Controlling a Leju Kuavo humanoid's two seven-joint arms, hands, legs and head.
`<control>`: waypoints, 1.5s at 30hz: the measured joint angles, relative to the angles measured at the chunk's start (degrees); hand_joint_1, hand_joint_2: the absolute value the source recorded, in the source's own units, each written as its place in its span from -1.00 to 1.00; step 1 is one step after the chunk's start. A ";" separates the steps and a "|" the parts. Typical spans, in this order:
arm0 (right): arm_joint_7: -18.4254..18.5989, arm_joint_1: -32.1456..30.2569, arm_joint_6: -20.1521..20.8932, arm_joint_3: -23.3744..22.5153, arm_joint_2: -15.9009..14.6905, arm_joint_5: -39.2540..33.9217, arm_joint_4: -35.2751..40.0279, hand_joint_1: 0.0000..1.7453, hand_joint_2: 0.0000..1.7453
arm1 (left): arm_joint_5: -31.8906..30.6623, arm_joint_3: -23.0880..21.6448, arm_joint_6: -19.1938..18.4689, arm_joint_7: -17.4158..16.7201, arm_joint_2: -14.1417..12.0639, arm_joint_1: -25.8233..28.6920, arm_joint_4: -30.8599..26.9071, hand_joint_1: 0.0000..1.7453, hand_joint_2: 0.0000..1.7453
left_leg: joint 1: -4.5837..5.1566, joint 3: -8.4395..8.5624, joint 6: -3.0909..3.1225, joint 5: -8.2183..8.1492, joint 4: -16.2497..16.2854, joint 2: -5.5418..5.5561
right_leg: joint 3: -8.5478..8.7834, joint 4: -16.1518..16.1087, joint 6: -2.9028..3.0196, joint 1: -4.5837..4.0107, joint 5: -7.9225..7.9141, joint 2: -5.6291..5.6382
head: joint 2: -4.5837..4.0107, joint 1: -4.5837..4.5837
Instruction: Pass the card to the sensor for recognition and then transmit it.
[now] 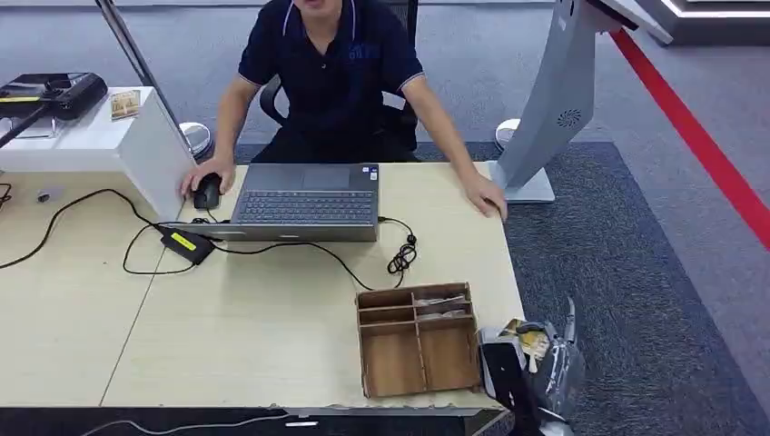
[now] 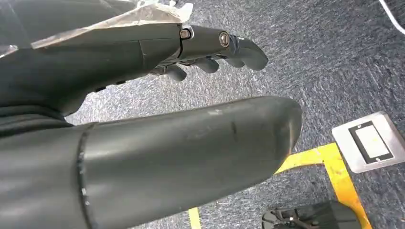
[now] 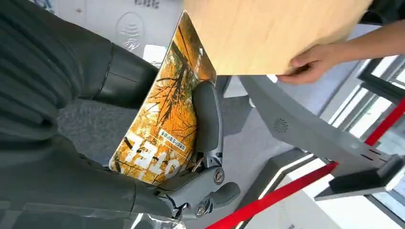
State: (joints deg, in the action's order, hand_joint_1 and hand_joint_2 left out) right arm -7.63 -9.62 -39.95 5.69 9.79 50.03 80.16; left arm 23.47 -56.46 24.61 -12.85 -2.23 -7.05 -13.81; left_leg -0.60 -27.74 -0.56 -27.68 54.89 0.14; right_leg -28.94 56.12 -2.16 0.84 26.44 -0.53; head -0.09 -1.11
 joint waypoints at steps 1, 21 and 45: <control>-0.63 0.10 0.02 -0.49 0.09 0.02 -0.64 1.00 1.00 | 0.00 0.00 0.00 0.00 -0.02 0.00 0.00 -1.00 -1.00 | 0.00 -0.01 0.00 0.00 0.00 0.00 | -0.02 0.00 0.00 0.00 0.00 0.00 | 0.00 0.02; -4.85 4.02 0.00 -11.42 2.97 3.82 -14.81 1.00 1.00 | -0.02 -0.02 -0.26 0.63 -0.02 -0.04 0.00 -1.00 -1.00 | 0.00 -0.08 0.00 0.00 0.00 0.00 | -0.10 0.01 0.00 -0.01 0.00 0.00 | 0.00 0.02; -8.20 6.62 -0.17 -16.95 4.98 6.58 -19.31 1.00 1.00 | -0.11 -0.02 -0.26 0.96 -0.02 -0.03 0.00 -1.00 -1.00 | 0.00 -0.03 0.00 0.00 0.00 0.00 | -0.06 0.01 0.00 -0.01 0.00 0.00 | 0.00 0.02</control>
State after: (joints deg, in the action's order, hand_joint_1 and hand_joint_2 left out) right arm -15.82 -2.99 -40.13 -11.26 14.77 56.61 60.85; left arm 23.36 -56.48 24.35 -11.89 -2.25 -7.07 -13.81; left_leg -0.61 -27.77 -0.56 -27.68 54.90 0.13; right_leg -29.00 56.13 -2.15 0.83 26.43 -0.53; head -0.09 -1.09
